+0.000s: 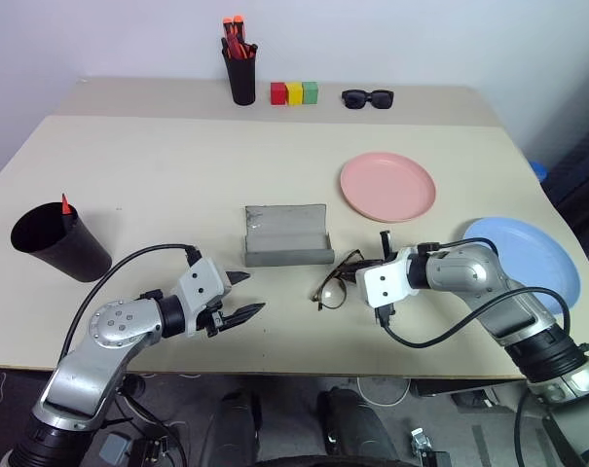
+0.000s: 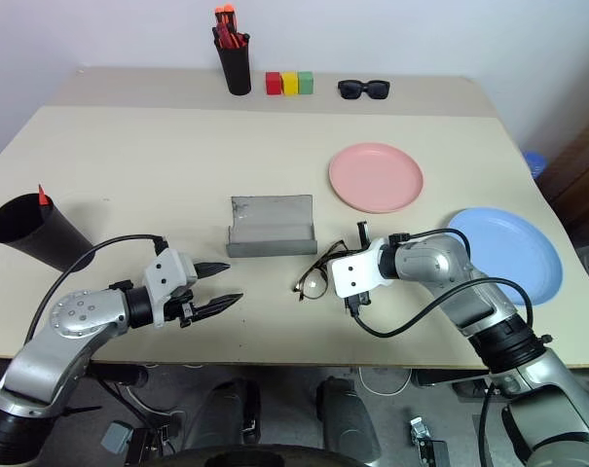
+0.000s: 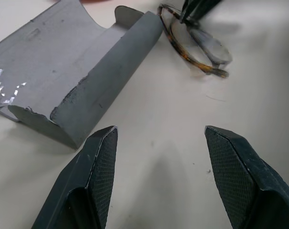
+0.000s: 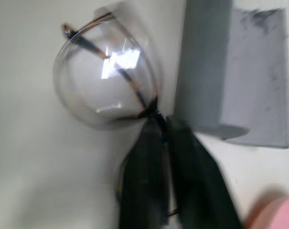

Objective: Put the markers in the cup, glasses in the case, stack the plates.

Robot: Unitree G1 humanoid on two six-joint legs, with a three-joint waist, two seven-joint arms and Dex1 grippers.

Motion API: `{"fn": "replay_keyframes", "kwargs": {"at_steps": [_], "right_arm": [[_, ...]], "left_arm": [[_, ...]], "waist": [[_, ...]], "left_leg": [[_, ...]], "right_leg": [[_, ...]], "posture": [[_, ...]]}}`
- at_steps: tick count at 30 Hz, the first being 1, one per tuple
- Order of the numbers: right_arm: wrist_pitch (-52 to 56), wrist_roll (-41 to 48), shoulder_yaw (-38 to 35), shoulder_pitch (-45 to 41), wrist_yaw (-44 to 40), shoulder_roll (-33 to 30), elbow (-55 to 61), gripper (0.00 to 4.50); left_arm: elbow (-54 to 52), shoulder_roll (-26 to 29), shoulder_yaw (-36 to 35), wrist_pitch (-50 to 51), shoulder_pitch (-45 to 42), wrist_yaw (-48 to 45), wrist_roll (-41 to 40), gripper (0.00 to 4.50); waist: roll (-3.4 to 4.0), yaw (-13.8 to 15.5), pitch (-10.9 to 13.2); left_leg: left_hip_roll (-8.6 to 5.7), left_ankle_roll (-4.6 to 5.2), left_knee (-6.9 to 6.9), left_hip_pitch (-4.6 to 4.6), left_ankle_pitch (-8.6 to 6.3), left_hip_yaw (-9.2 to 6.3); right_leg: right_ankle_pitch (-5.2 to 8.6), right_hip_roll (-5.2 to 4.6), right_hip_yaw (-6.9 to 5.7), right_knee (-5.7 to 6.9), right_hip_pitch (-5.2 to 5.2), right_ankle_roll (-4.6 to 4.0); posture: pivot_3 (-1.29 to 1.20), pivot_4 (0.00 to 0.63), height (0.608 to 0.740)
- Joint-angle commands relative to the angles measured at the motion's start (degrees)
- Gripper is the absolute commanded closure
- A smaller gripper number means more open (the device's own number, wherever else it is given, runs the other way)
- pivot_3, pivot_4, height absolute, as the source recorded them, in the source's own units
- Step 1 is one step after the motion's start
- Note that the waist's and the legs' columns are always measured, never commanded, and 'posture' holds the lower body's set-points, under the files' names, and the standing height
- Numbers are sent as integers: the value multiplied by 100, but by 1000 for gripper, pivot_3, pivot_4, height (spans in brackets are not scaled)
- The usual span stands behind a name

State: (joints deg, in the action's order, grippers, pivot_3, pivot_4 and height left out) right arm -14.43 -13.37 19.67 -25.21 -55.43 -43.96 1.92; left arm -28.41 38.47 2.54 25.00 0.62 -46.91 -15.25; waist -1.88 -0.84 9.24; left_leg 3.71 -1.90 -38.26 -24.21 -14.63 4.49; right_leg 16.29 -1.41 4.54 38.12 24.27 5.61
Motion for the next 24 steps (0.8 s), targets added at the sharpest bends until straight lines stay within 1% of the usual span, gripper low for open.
{"fn": "replay_keyframes", "kwargs": {"at_steps": [1,6,10,11,15,18,20,22,24], "right_arm": [[-96,-34,-6,61,-10,3,43,4476],[-16,-58,-120,94,82,-5,153,4476],[165,48,-238,116,69,-30,339,4476],[339,190,-332,117,13,-42,492,4476],[1651,802,-780,-154,-150,43,1319,4476],[2687,1169,-866,-515,-144,282,1885,4476],[3379,1343,-814,-799,-112,478,2145,4476],[3920,1265,-619,-1121,-16,685,2198,4476],[4608,1050,-318,-1525,333,1144,1983,4476]], "left_arm": [[-245,67,-114,9,53,49,-65,1545],[-195,102,-111,-33,79,63,-41,1545],[-152,125,-120,-65,69,100,-6,1545],[-123,115,-182,-91,67,139,-10,1545],[176,58,-513,-339,120,320,32,1545],[453,49,-649,-637,234,399,139,1545],[613,60,-708,-818,278,419,194,1545],[723,45,-783,-967,294,417,172,1545],[784,-3,-902,-1087,290,428,80,1545]], "waist": [[4,1,2],[4,2,1],[4,4,1],[4,4,1],[9,-5,4],[11,-19,3],[11,-20,3],[11,-11,3],[10,-10,2]], "left_leg": [[0,0,0,0,0,1],[0,0,0,1,0,2],[0,0,0,1,0,2],[0,0,0,1,0,2],[0,0,0,1,0,2],[2,0,1,3,0,2],[3,0,2,3,0,1],[3,0,2,2,0,1],[2,0,1,1,0,4]], "right_leg": [[0,0,1,0,0,0],[0,-1,1,0,0,0],[0,-1,1,0,-1,0],[0,-1,2,0,-1,0],[-1,-1,2,4,1,0],[-1,0,2,5,2,0],[-1,0,1,5,2,0],[-1,-1,0,6,3,-1],[0,-4,0,5,3,-2]], "posture": [[0,150,722],[0,150,722],[0,150,722],[0,150,722],[0,150,722],[0,150,722],[0,150,722],[0,150,722],[0,150,722]]}}
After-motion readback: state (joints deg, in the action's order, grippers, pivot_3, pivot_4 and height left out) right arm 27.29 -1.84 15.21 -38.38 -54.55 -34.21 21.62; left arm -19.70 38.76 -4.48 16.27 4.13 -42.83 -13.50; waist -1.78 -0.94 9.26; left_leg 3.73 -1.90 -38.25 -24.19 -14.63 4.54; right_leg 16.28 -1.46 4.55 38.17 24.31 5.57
